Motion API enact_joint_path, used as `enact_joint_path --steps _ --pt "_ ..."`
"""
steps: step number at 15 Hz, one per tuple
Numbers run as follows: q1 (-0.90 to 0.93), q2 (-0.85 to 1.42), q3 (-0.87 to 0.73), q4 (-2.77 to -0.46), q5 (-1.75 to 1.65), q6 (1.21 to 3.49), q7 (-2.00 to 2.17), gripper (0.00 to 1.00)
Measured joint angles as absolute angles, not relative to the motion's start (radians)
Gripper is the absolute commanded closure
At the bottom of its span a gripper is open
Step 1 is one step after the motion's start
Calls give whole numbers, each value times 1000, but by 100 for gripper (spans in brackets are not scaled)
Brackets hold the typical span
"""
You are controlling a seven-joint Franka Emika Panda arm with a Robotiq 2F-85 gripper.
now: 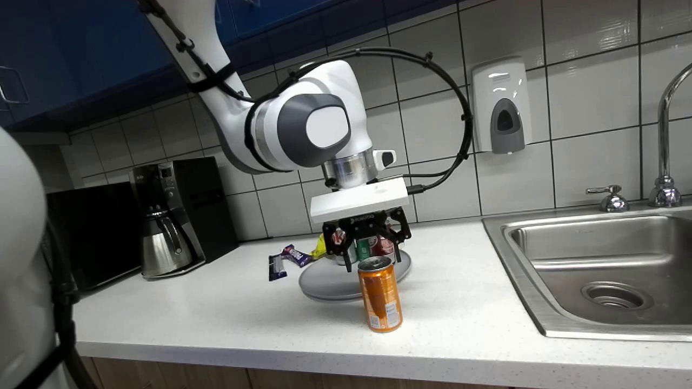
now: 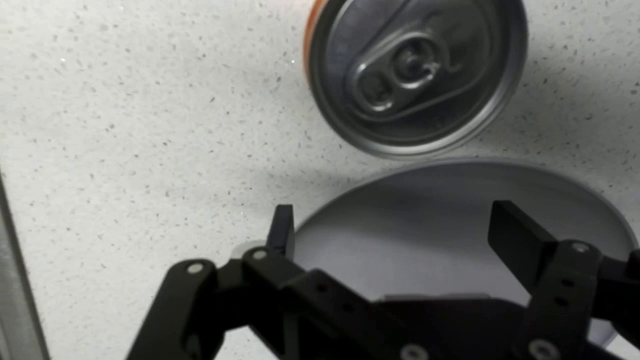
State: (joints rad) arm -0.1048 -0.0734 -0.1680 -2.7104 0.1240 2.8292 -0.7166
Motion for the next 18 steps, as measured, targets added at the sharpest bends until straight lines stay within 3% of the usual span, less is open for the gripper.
enact_joint_path --steps 18 --pt "-105 -130 -228 -2770 123 2831 -724 0"
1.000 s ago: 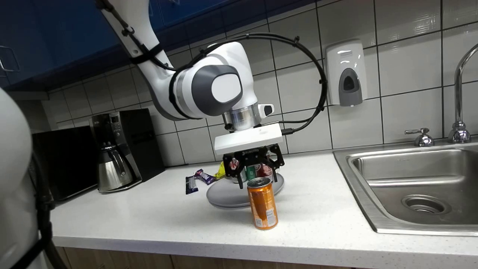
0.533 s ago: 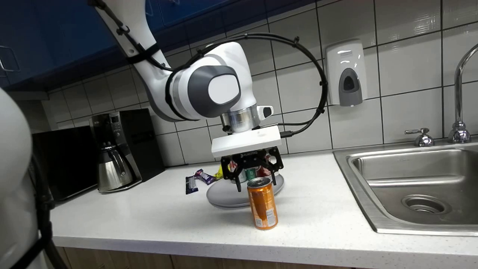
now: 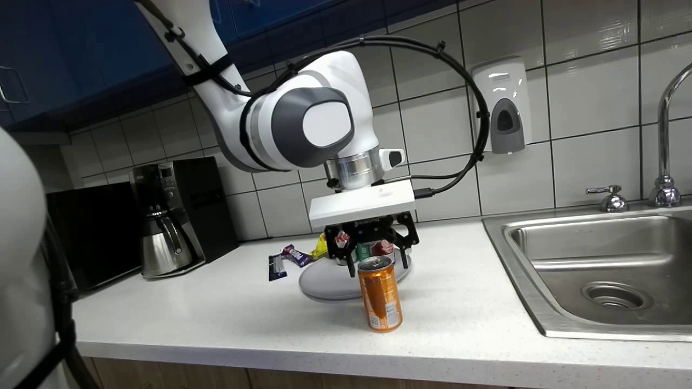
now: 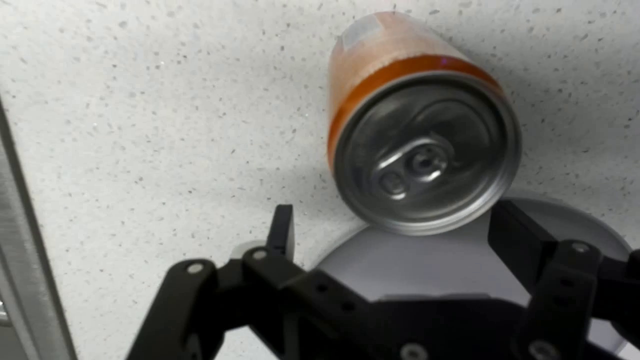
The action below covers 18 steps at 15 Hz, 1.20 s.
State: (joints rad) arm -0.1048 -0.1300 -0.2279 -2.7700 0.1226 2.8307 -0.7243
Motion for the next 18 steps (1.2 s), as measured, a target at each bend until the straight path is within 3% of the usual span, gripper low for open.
enact_joint_path --steps 18 --pt "-100 -141 -270 -2771 151 2831 -799 0"
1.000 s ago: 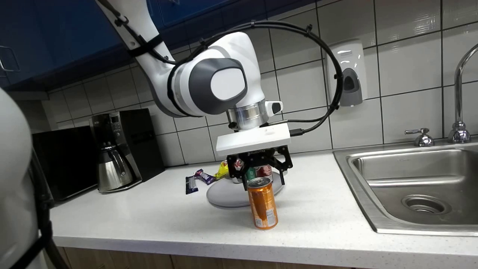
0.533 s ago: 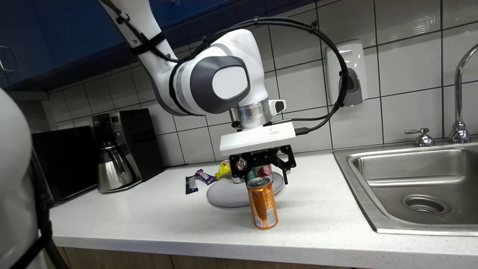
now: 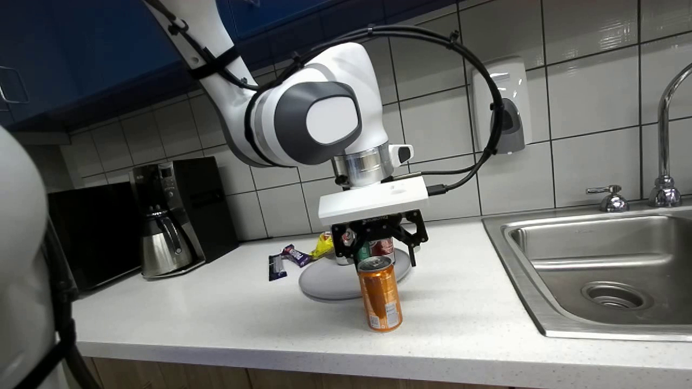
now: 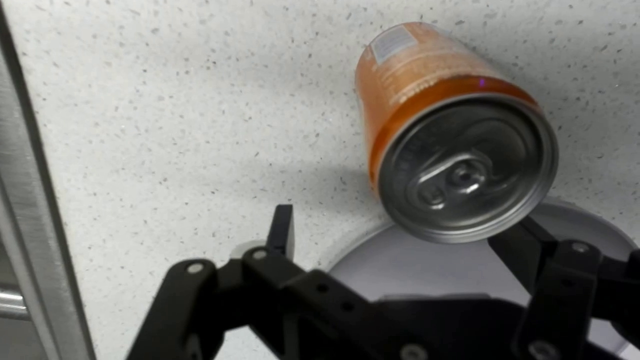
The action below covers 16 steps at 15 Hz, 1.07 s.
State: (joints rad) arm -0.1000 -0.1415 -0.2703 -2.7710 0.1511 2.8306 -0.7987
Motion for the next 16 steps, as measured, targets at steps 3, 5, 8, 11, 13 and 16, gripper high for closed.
enact_joint_path --steps 3,5,8,11,13,16 --pt "-100 -141 -270 -2771 152 2831 -799 0" --pt "-100 -140 -270 -2771 151 2830 -799 0" --pt "-99 -139 -270 -2772 151 2830 -799 0" --pt "-98 -139 -269 -2772 151 2830 -799 0" --pt "-94 -139 -266 -2772 150 2830 -799 0" --pt "-81 -139 -259 -2772 150 2829 -799 0"
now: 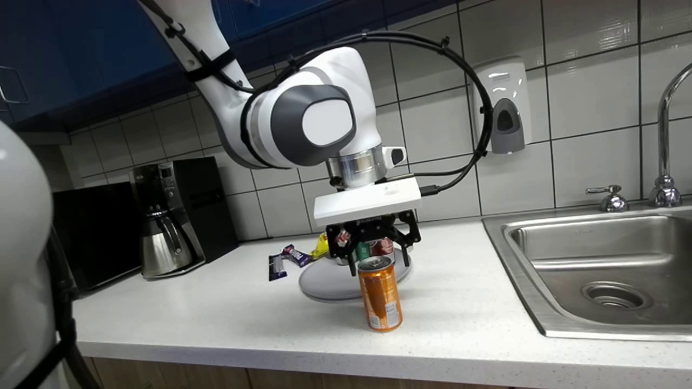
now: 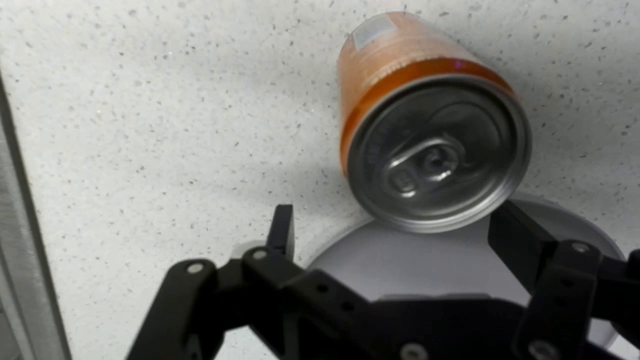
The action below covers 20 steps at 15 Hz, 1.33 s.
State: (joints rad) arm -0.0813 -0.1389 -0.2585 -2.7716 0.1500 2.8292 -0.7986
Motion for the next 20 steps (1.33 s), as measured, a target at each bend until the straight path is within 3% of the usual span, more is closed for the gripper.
enact_joint_path --steps 20 --pt "-52 -138 -256 -2772 150 2829 -799 0"
